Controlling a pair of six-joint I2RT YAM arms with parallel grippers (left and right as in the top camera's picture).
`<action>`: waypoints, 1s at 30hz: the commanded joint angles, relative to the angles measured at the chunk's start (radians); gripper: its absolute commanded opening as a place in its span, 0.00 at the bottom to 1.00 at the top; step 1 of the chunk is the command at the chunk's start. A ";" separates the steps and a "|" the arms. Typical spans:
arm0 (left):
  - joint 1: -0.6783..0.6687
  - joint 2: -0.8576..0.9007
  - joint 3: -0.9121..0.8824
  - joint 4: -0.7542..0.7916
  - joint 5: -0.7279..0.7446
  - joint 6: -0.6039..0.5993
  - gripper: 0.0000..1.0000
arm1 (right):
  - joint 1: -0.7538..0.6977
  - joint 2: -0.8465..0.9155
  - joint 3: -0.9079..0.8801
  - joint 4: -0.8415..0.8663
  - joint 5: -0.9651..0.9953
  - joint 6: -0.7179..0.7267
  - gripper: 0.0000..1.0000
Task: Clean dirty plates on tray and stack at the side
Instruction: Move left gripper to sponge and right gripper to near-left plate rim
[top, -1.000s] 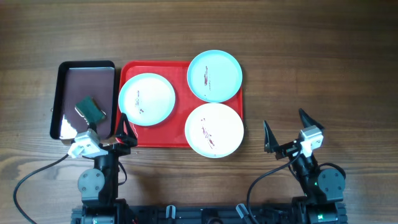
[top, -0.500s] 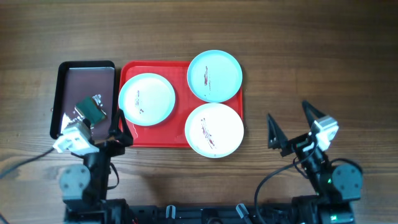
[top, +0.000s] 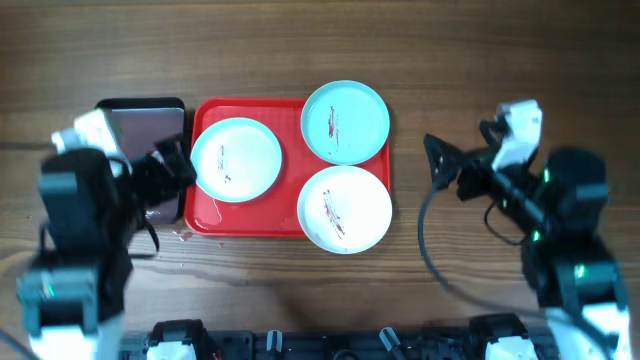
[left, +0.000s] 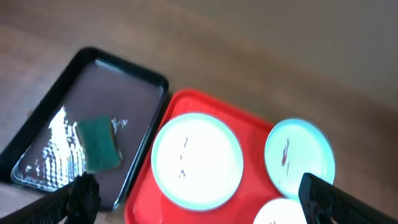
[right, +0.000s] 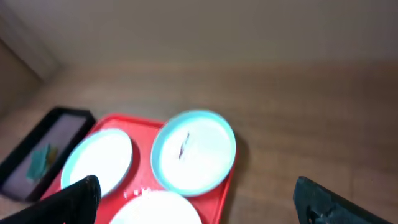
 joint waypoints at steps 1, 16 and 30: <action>-0.005 0.214 0.229 -0.207 0.011 0.025 1.00 | 0.005 0.138 0.179 -0.089 -0.068 -0.122 1.00; -0.005 0.604 0.345 -0.254 0.046 0.025 1.00 | 0.039 0.453 0.236 -0.039 -0.288 -0.017 1.00; 0.099 0.622 0.345 -0.305 -0.195 -0.118 1.00 | 0.423 0.904 0.568 -0.136 0.035 0.146 0.76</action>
